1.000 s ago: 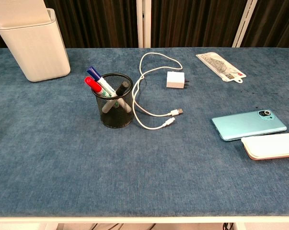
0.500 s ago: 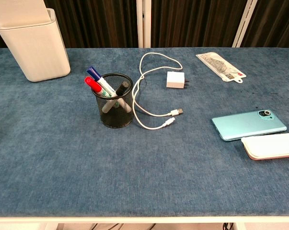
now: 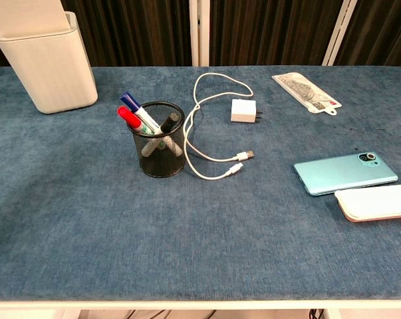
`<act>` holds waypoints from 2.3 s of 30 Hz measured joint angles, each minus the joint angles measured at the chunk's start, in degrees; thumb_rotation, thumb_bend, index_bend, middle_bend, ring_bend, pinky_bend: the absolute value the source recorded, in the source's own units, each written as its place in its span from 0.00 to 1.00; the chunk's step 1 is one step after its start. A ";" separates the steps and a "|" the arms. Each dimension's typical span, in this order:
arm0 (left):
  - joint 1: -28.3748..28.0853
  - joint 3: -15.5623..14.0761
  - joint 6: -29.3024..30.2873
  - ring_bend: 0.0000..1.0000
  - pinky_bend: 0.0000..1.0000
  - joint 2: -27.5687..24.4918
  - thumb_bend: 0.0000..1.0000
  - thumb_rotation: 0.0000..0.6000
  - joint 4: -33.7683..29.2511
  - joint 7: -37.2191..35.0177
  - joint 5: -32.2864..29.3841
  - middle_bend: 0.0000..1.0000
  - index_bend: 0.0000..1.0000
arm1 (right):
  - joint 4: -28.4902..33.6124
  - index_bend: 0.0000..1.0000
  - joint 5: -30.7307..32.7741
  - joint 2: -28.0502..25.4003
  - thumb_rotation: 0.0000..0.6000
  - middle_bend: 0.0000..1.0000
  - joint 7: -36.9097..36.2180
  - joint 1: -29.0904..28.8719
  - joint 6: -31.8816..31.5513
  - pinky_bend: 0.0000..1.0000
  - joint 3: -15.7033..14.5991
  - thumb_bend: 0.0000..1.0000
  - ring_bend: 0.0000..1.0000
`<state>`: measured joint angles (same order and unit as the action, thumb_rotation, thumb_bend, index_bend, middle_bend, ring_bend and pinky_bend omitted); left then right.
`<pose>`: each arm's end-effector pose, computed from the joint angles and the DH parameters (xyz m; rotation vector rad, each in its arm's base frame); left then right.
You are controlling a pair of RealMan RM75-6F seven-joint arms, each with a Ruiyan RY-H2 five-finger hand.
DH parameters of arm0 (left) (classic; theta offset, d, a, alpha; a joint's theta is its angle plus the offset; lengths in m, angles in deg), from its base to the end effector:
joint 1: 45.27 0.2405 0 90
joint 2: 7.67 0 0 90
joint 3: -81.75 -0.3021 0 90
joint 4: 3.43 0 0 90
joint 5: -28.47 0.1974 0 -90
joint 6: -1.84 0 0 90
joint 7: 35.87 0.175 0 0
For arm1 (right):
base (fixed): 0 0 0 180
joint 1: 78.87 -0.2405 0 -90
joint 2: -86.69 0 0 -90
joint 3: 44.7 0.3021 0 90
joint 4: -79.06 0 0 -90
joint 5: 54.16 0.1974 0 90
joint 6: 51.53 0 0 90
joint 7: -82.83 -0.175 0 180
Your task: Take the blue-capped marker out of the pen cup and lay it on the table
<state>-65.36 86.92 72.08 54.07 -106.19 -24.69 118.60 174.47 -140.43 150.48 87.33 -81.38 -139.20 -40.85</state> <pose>-0.2428 0.2875 0.1502 -1.7881 -0.7490 -0.9649 -0.3404 -0.2029 0.1977 1.3448 -0.8577 0.8948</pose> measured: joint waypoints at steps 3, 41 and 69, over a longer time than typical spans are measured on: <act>-2.42 1.06 -2.06 0.08 0.18 2.05 0.25 1.00 -0.25 0.14 -0.35 0.15 0.18 | 0.18 0.00 0.27 -0.29 1.00 0.00 0.07 -0.14 0.63 0.00 -0.02 0.17 0.00; -22.59 6.33 -20.99 0.35 0.57 18.12 0.29 1.00 12.55 -3.17 -17.18 0.38 0.35 | 1.42 0.00 5.59 -1.66 1.00 0.00 0.58 -1.04 4.60 0.00 1.03 0.18 0.00; -25.31 5.39 -21.31 0.55 0.76 20.37 0.31 1.00 17.24 -10.29 -15.59 0.51 0.50 | 2.59 0.00 7.64 -2.88 1.00 0.00 0.74 -1.50 7.01 0.00 0.76 0.18 0.00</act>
<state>-90.67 92.31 50.77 74.44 -88.95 -34.99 103.01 177.06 -132.79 147.60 88.07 -82.88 -132.19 -40.09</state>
